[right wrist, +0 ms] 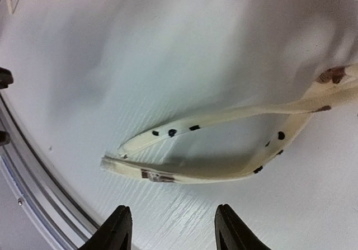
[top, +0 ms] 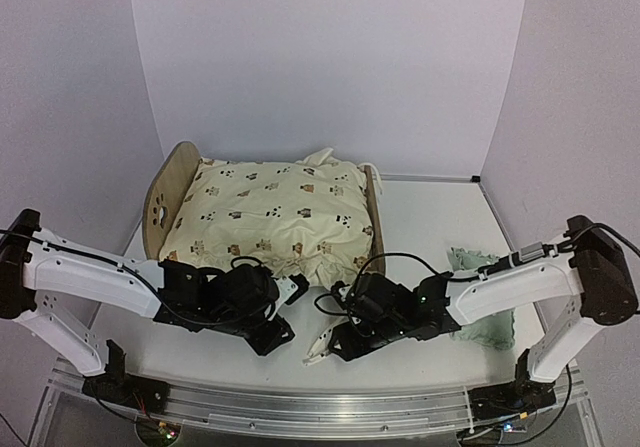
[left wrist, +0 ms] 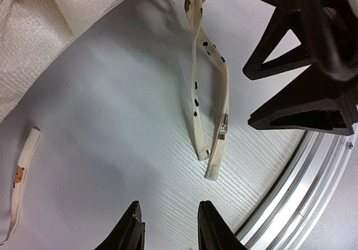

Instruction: Set up the pet bed

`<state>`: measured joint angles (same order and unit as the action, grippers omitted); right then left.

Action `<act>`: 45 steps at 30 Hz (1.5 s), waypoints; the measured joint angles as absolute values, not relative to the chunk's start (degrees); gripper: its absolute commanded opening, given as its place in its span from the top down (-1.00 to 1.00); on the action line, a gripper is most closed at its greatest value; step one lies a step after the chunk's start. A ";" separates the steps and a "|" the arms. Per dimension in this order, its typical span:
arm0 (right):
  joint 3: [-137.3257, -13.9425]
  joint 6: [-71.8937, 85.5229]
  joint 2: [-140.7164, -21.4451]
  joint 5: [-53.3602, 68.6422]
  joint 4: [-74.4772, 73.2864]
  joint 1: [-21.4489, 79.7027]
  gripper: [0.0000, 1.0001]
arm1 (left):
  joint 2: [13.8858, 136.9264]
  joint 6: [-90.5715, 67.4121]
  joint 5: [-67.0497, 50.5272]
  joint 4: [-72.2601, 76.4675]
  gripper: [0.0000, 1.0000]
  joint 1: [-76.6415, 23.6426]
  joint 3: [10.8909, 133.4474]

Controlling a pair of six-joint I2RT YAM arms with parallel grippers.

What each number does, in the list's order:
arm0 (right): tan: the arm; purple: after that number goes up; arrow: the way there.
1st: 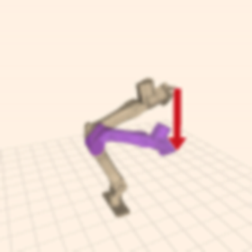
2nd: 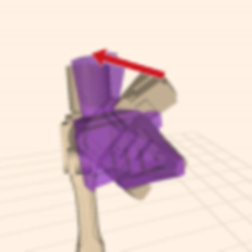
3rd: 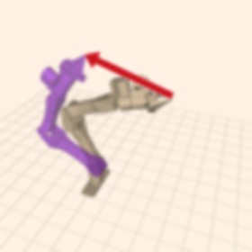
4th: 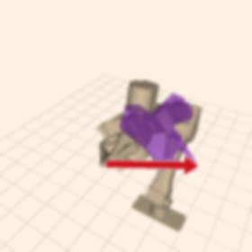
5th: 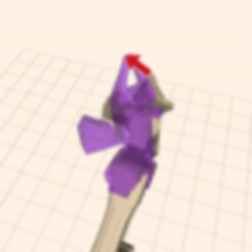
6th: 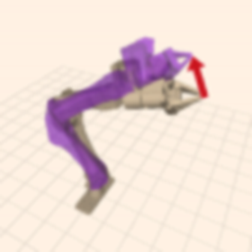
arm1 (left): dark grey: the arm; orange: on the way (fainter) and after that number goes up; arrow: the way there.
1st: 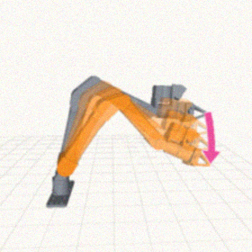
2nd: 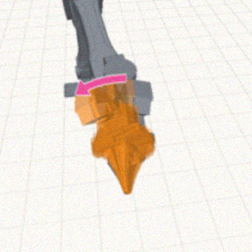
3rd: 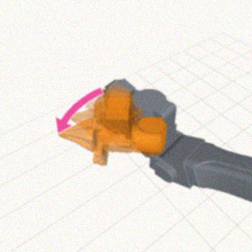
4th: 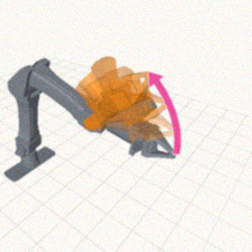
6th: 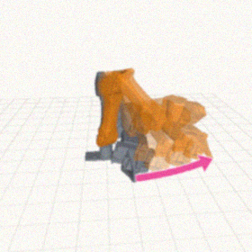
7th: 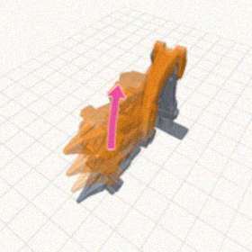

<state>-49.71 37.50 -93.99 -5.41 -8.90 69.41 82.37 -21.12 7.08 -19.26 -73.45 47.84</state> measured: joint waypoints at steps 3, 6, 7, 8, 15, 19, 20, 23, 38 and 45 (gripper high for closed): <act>-49.80 38.80 -95.34 -6.91 -9.10 69.41 -0.22 | 82.37 -20.95 7.01 -18.71 0.32 -73.45 47.86; -50.40 39.42 -97.60 -8.45 -9.53 69.41 -0.24 | 82.37 -20.82 6.61 -18.07 0.33 -73.43 47.84; -50.82 39.57 -98.32 -9.03 -10.00 69.42 -0.24 | 82.37 -20.80 6.45 -17.87 0.33 -73.43 47.83; -51.29 39.72 -99.03 -9.57 -10.49 69.43 -0.24 | 82.37 -20.77 6.26 -17.67 0.33 -73.43 47.83; -54.69 40.97 -102.28 -13.81 -12.40 70.17 -0.13 | 81.54 -19.75 5.55 -15.70 0.33 -73.33 46.37; -55.57 41.95 -103.53 -15.62 -13.05 70.86 0.20 | 81.34 -19.22 4.61 -14.84 0.33 -73.10 45.34; -55.82 42.09 -103.81 -16.27 -13.39 71.06 0.27 | 81.34 -19.07 4.45 -14.77 0.33 -73.06 45.26; -56.99 43.08 -104.93 -18.68 -15.04 71.80 0.60 | 81.32 -18.63 3.69 -14.12 0.33 -72.92 45.19; -50.48 39.09 -95.91 -23.20 -22.47 72.32 0.51 | 79.88 -18.08 1.23 -11.13 0.43 -72.69 44.60; -49.39 34.01 -88.27 -27.99 -27.70 69.63 -0.10 | 80.77 -18.77 1.00 -8.87 0.45 -72.69 44.80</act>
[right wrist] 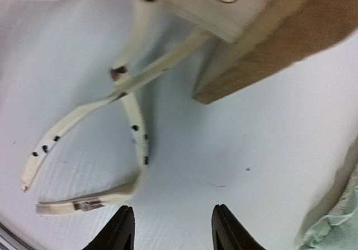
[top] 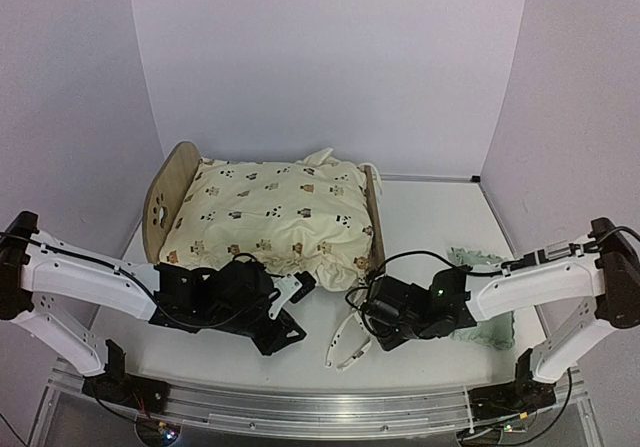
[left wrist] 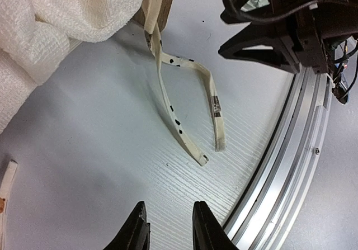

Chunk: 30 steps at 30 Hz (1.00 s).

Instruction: Set up the pet bed

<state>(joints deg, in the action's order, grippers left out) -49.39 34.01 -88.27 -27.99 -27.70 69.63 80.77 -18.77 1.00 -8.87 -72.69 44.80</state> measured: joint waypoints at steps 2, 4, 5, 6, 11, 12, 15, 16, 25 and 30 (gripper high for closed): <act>-49.39 34.67 -87.09 -29.12 -29.94 68.74 -0.21 | 81.49 -19.18 0.99 -8.49 0.45 -72.69 44.94; -49.39 35.96 -85.95 -28.94 -31.48 68.38 -0.29 | 82.06 -19.52 0.99 -8.40 0.45 -72.69 44.99; -49.39 37.09 -85.46 -28.29 -31.75 68.43 -0.31 | 82.25 -19.56 0.99 -8.40 0.45 -72.69 44.99; -49.39 38.23 -85.04 -27.44 -31.84 68.53 -0.31 | 82.38 -19.57 0.99 -8.40 0.45 -72.69 44.99; -50.08 42.49 -87.13 -24.10 -30.75 71.54 -0.15 | 82.48 -19.59 1.25 -8.40 0.45 -72.69 44.99; -50.85 43.00 -88.49 -23.88 -30.68 72.51 -0.06 | 82.48 -19.59 1.34 -8.40 0.45 -72.69 44.99; -54.25 43.89 -93.74 -23.70 -29.66 75.59 0.21 | 82.48 -19.59 1.74 -8.43 0.45 -72.69 44.99; -55.27 43.75 -95.13 -23.61 -29.17 76.34 0.27 | 82.48 -19.62 1.82 -8.45 0.45 -72.69 44.99; -57.95 43.58 -101.83 -21.97 -23.19 78.08 0.54 | 81.50 -20.92 3.26 -8.51 0.45 -72.69 44.99; -56.63 43.78 -102.76 -21.61 -21.51 78.08 0.54 | 80.72 -21.25 3.69 -8.79 0.45 -72.69 44.99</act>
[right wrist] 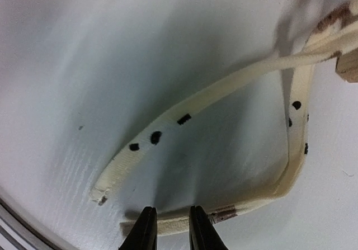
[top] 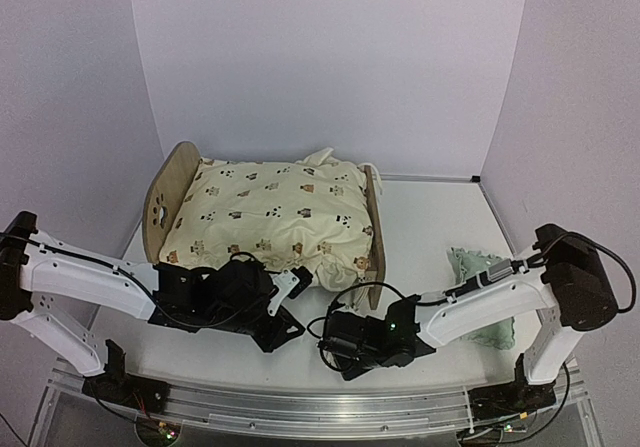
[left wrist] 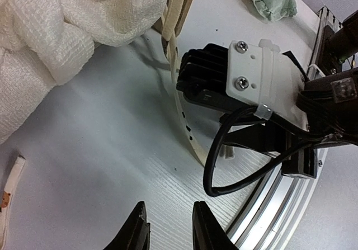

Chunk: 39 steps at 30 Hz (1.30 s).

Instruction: Set up the pet bed

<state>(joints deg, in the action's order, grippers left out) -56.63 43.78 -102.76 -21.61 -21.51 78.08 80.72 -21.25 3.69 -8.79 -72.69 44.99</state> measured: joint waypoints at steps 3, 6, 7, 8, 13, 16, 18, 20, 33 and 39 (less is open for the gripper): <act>-54.03 44.27 -102.09 -22.27 -19.90 78.08 0.54 | 80.15 -21.32 4.04 -8.99 0.44 -72.69 44.99; -51.08 44.82 -99.96 -22.79 -18.56 78.09 0.53 | 79.85 -21.32 4.43 -9.00 0.44 -72.69 44.99; -49.71 45.05 -98.83 -23.10 -18.59 78.08 0.53 | 79.83 -21.32 4.59 -9.01 0.44 -72.69 44.99; -48.66 45.15 -97.95 -23.42 -18.76 78.06 0.52 | 79.83 -21.32 4.67 -9.03 0.44 -72.69 44.99; -44.15 45.28 -93.58 -25.49 -21.65 77.09 0.52 | 79.83 -21.34 4.77 -9.06 0.44 -72.69 44.99; -40.31 45.14 -88.69 -27.00 -25.83 75.19 0.51 | 79.83 -21.45 4.78 -9.11 0.44 -72.69 44.99; -38.18 44.90 -85.20 -27.95 -28.31 73.69 0.51 | 79.83 -21.51 4.78 -9.16 0.44 -72.69 44.99; -36.36 44.57 -80.53 -28.90 -30.98 72.17 0.49 | 79.83 -21.52 4.80 -9.16 0.43 -72.69 44.99; -37.67 43.75 -75.28 -27.39 -31.97 70.41 -0.22 | 81.10 -21.60 4.65 -8.90 0.25 -72.69 45.78; -38.07 41.82 -83.28 -25.98 -25.60 69.85 -0.11 | 82.62 -22.44 4.19 -8.90 0.15 -72.69 46.07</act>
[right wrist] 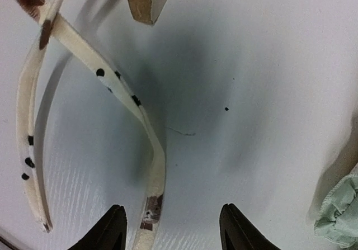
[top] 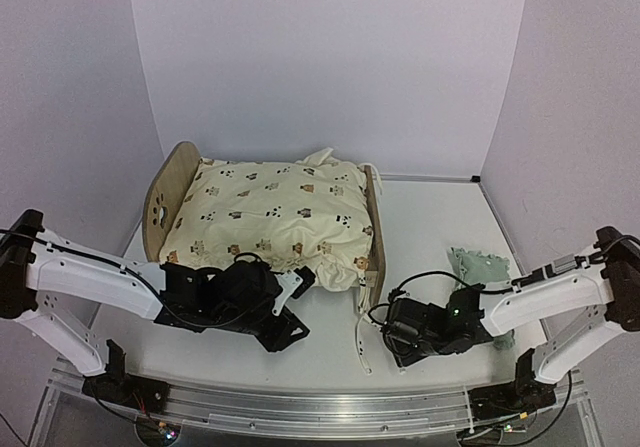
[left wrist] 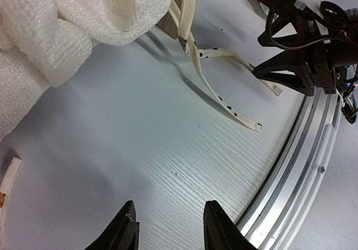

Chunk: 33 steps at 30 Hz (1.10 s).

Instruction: Set up the pet bed

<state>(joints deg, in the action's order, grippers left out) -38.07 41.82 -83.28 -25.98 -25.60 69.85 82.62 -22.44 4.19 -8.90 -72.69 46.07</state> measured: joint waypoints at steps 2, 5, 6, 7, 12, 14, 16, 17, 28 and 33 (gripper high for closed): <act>-38.06 40.96 -83.93 -25.20 -23.88 68.73 -0.02 | 83.41 -22.63 3.73 -8.78 0.11 -72.69 46.79; -37.77 40.12 -83.96 -23.54 -20.48 66.61 0.03 | 84.77 -22.77 2.79 -7.84 0.04 -72.69 48.48; -37.67 39.93 -83.96 -23.10 -19.63 66.11 0.04 | 85.31 -22.81 2.59 -7.38 0.03 -72.69 49.01; -37.49 39.60 -83.98 -22.39 -18.70 65.89 0.06 | 86.14 -22.83 2.51 -6.98 0.03 -72.69 49.83; -36.28 38.58 -85.32 -18.90 -14.70 65.87 0.23 | 91.99 -22.79 1.79 -4.75 0.03 -72.69 54.99; -35.61 38.32 -85.79 -18.16 -13.64 65.88 0.35 | 94.55 -22.73 1.69 -4.16 0.03 -72.69 57.25; -35.29 37.90 -85.84 -18.07 -12.82 65.89 0.46 | 96.81 -22.60 1.74 -3.44 0.04 -72.69 59.13; -35.07 37.85 -85.83 -18.12 -12.30 65.88 0.50 | 97.74 -22.58 1.91 -3.29 0.05 -72.69 59.96; -31.11 36.80 -82.58 -18.46 -9.84 65.28 1.00 | 103.91 -22.68 6.58 -2.92 0.10 -72.69 65.77; -30.70 35.77 -82.06 -18.55 -9.89 65.17 1.00 | 104.37 -23.16 9.06 -2.72 0.09 -72.69 66.39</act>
